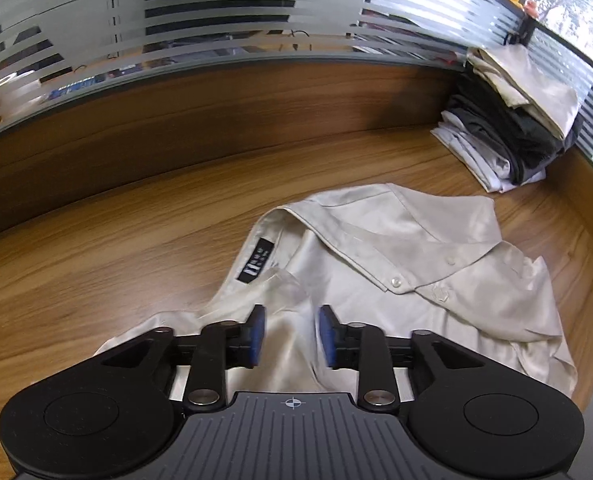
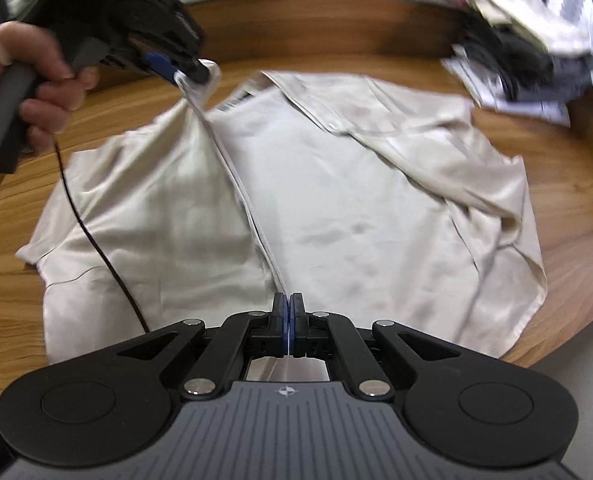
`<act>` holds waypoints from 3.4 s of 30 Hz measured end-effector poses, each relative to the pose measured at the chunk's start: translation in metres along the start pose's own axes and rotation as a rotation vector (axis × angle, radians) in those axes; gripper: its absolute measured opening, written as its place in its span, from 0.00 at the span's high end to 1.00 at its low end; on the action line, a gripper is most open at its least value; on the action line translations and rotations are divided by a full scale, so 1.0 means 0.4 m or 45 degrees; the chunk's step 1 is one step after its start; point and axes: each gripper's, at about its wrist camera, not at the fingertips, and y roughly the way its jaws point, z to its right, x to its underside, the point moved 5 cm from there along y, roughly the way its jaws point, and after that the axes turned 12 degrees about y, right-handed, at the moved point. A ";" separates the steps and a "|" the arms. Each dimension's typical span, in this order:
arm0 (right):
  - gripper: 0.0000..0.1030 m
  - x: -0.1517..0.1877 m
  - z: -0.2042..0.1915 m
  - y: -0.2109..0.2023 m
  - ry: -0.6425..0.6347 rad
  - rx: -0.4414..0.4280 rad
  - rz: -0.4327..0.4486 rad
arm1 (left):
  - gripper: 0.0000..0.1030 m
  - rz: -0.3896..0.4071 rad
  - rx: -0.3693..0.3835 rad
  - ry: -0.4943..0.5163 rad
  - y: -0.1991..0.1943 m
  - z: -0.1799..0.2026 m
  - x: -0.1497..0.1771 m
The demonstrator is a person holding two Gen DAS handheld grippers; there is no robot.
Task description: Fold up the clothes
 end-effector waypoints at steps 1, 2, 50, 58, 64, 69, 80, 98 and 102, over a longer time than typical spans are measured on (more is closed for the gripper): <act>0.99 -0.005 0.017 0.016 0.004 0.002 -0.032 | 0.63 -0.012 -0.008 -0.006 0.002 -0.001 0.000; 0.99 -0.008 0.032 0.030 0.004 0.005 -0.063 | 0.61 -0.024 -0.026 -0.020 0.002 -0.010 0.003; 0.64 -0.518 -0.423 0.472 -0.800 -0.342 -0.250 | 0.45 -0.274 -0.183 -0.219 0.063 -0.409 0.324; 0.85 -0.512 -0.421 0.508 -0.709 -0.323 -0.341 | 0.95 -0.242 -0.180 -0.291 0.035 -0.400 0.340; 0.97 -0.551 -0.414 0.464 -0.670 -0.304 -0.236 | 0.96 -0.160 -0.330 -0.318 -0.056 -0.442 0.357; 0.98 -0.632 -0.420 0.402 -0.633 -0.307 -0.082 | 0.96 -0.044 -0.479 -0.465 -0.158 -0.481 0.362; 0.98 -0.734 -0.551 0.448 -0.745 -0.256 0.086 | 0.95 -0.068 -0.648 -0.574 -0.212 -0.596 0.368; 0.66 -0.637 -0.491 0.376 -0.760 -0.234 -0.036 | 0.74 -0.130 -0.544 -0.667 -0.210 -0.487 0.344; 0.64 -0.606 -0.389 0.294 -0.711 -0.248 -0.070 | 0.72 -0.120 -0.512 -0.632 -0.237 -0.416 0.331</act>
